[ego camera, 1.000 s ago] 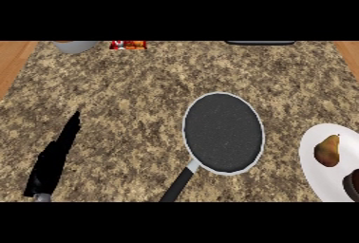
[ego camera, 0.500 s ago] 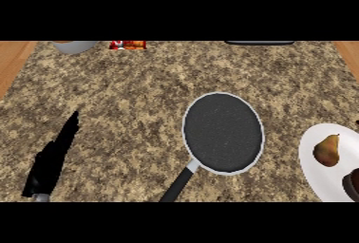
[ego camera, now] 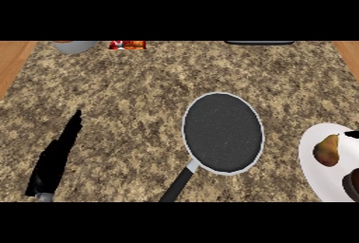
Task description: Pick the cupcake from the plate and place it in the pan
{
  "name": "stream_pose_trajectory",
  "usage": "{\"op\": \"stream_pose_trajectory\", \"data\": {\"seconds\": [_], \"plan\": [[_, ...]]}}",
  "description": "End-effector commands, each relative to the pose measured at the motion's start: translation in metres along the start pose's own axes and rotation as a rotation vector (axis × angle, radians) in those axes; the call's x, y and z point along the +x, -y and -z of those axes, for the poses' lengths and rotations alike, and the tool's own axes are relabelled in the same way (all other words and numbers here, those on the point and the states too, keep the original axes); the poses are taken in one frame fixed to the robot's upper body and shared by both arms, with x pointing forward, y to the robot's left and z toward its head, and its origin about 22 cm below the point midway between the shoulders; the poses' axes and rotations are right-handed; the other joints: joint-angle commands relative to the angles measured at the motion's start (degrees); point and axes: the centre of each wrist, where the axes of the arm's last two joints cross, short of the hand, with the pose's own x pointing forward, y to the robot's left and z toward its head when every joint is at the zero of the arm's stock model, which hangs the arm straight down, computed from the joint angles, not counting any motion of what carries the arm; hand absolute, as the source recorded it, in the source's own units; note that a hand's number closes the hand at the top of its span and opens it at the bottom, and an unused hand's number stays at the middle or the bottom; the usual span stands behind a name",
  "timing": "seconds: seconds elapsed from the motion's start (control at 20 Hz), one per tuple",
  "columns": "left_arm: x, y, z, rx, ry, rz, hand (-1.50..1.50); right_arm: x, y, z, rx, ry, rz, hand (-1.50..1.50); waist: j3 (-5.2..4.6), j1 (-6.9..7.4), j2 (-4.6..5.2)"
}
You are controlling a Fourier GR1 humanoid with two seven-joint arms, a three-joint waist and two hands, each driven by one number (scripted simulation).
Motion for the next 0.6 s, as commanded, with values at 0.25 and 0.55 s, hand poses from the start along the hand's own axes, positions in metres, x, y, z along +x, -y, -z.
{"op": "stream_pose_trajectory", "data": {"seconds": [0.25,0.55], "plan": [[0.021,-0.001,0.008,0.016,0.004,0.003,0.00,0.002,-0.008,0.010,0.053,-0.070,-0.048,-1.50,0.01,-0.03,-0.02],[-0.006,-0.003,0.002,-0.008,0.007,-0.001,0.00,-0.010,-0.027,0.025,0.067,-0.095,-0.064,-1.50,0.01,-0.07,0.02]]}}
